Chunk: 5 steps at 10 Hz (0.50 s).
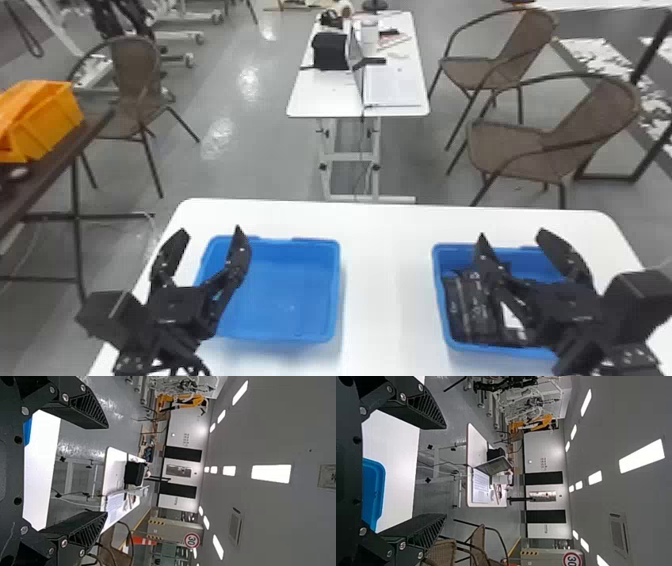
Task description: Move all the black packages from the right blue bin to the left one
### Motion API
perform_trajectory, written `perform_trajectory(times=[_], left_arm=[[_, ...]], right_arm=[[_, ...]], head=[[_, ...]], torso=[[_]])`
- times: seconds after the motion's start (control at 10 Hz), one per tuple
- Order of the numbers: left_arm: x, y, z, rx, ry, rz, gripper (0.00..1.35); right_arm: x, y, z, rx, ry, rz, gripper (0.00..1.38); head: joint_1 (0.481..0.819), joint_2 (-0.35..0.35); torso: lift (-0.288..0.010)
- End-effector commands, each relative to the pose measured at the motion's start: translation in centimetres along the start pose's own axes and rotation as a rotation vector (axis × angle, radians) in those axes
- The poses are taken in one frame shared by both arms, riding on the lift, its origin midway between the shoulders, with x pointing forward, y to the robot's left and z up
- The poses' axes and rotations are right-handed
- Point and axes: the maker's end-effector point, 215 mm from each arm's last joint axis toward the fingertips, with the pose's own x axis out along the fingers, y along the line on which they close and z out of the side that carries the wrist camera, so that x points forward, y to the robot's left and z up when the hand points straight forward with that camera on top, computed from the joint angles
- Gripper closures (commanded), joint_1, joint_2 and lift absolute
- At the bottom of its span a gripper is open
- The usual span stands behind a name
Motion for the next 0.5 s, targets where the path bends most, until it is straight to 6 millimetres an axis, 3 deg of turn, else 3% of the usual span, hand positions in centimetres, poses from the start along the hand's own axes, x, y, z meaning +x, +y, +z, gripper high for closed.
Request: perform_trajectory(times=[0.0,0.4], left_arm=[[-0.01,0.05,0.04,-0.002,-0.002,0.003,0.27],[-0.13,0.01,-0.48,0.006,0.014,0.002,0.27]], right_arm=[[0.02,-0.01,-0.07,-0.003,0.007,-0.001,0.25],[0.0,-0.04,0.19,-0.015,0.006,-0.005,0.26]], head=[[0.695,0.078],[0.695,0.077]], torso=[[0.0],[0.0]])
